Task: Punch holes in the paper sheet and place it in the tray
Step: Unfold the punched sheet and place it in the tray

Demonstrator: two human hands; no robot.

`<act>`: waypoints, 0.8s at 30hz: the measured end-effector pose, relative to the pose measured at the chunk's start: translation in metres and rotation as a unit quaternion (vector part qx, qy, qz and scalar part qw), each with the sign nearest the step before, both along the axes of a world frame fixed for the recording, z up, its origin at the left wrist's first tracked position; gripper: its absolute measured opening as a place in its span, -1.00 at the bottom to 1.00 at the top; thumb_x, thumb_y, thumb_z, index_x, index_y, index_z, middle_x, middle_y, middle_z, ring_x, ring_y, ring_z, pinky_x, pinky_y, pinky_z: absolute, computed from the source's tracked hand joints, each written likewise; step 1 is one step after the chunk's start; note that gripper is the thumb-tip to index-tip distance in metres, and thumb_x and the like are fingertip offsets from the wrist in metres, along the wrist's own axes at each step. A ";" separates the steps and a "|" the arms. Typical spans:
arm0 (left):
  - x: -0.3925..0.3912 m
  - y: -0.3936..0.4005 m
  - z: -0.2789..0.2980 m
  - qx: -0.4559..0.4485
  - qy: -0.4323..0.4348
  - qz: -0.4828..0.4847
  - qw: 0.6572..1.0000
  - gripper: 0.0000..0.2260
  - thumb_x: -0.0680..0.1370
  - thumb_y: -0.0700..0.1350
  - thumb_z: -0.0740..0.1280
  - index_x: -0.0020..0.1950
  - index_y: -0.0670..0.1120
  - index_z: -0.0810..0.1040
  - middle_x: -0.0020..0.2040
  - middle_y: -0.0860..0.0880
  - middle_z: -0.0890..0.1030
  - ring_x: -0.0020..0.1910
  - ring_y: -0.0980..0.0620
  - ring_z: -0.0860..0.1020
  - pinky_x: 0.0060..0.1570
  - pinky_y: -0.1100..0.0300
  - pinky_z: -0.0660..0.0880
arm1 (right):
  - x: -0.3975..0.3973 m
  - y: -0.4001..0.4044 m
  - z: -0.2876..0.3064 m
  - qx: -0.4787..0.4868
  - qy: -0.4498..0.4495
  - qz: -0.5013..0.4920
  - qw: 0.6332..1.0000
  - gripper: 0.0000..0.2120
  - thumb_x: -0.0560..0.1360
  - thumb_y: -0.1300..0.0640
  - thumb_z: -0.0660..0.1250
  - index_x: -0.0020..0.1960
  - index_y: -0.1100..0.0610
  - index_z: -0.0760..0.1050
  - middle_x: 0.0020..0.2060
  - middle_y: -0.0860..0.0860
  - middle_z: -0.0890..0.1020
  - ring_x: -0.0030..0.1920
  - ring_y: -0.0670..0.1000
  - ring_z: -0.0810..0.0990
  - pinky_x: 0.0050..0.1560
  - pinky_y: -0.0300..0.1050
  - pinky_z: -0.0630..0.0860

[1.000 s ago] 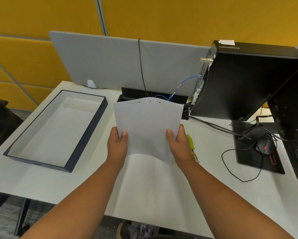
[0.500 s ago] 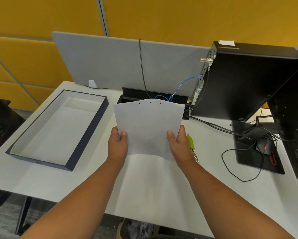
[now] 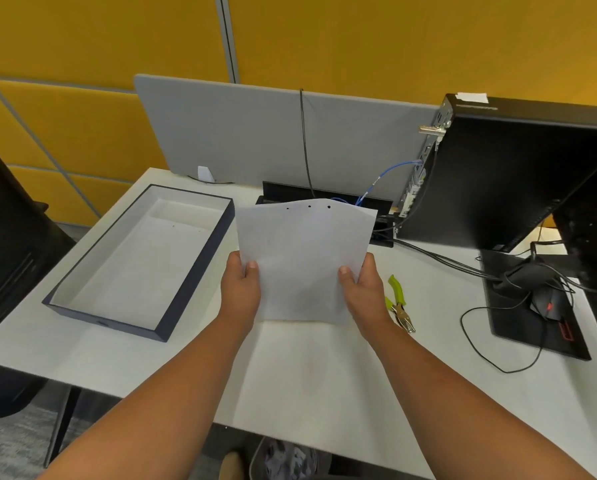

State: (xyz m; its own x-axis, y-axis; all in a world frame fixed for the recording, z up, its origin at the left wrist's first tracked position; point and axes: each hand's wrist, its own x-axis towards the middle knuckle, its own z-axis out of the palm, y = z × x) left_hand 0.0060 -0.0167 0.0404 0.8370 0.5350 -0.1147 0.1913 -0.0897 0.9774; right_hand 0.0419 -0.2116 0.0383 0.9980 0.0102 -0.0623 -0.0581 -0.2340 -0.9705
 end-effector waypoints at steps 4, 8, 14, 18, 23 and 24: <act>-0.002 0.021 0.002 0.011 0.018 -0.026 0.999 -0.78 0.59 -0.17 0.19 0.23 0.00 0.40 0.06 0.04 0.56 0.03 0.06 0.55 0.02 0.14 0.47 | 0.007 0.018 0.004 -0.028 0.006 -0.023 0.999 -0.84 0.59 0.17 0.22 0.17 0.09 0.36 0.07 0.03 0.57 0.03 0.04 0.55 0.04 -0.07 0.49; -0.007 0.047 0.007 0.043 0.053 -0.064 0.996 -0.63 0.53 -0.26 0.26 0.32 -0.03 0.36 0.08 0.02 0.55 0.02 0.04 0.54 -0.02 0.20 0.43 | 0.013 0.042 0.003 -0.033 0.032 -0.045 0.998 -0.81 0.57 0.20 0.24 0.18 0.11 0.39 0.08 0.04 0.57 0.05 0.06 0.56 0.04 -0.10 0.47; -0.005 0.100 0.003 0.065 0.073 -0.082 0.992 -0.54 0.53 -0.33 0.22 0.41 -0.05 0.33 0.22 -0.01 0.51 0.12 0.03 0.48 0.16 0.19 0.41 | 0.011 0.091 -0.004 -0.036 0.077 -0.041 0.995 -0.57 0.57 0.18 0.28 0.41 0.10 0.28 0.23 0.07 0.51 0.15 0.04 0.51 0.16 -0.12 0.43; -0.002 0.141 -0.001 0.029 0.075 -0.094 0.992 -0.40 0.54 -0.39 0.23 0.46 0.09 0.21 0.25 -0.06 0.49 0.20 -0.02 0.49 0.21 0.16 0.44 | 0.010 0.128 -0.007 0.001 0.099 -0.031 0.995 -0.40 0.58 0.16 0.28 0.49 -0.11 0.06 0.25 0.01 0.40 0.23 -0.01 0.43 0.23 -0.15 0.35; 0.003 0.185 -0.006 0.018 0.078 -0.084 0.993 -0.32 0.52 -0.43 0.24 0.44 0.20 0.19 0.28 -0.07 0.45 0.22 -0.06 0.47 0.26 0.03 0.46 | 0.013 0.171 -0.008 -0.053 0.083 0.003 0.995 -0.68 0.60 0.25 0.17 0.30 -0.03 0.30 0.12 0.04 0.52 -0.07 -0.12 0.52 -0.02 -0.23 0.41; 0.005 0.194 -0.007 0.021 0.080 -0.079 0.993 -0.30 0.51 -0.44 0.24 0.44 0.20 0.19 0.27 -0.06 0.44 0.22 -0.05 0.47 0.23 0.07 0.47 | 0.014 0.180 -0.008 -0.076 0.073 0.007 0.994 -0.74 0.60 0.26 0.16 0.23 0.02 0.38 0.11 0.05 0.54 -0.09 -0.11 0.51 -0.05 -0.24 0.40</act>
State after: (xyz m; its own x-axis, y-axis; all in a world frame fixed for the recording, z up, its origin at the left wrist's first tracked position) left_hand 0.0111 0.1776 0.0336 0.8837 0.4052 -0.2342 0.3249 -0.1711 0.9301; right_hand 0.0557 -0.0320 0.0299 0.9780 0.0032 -0.2085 -0.1917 -0.3791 -0.9053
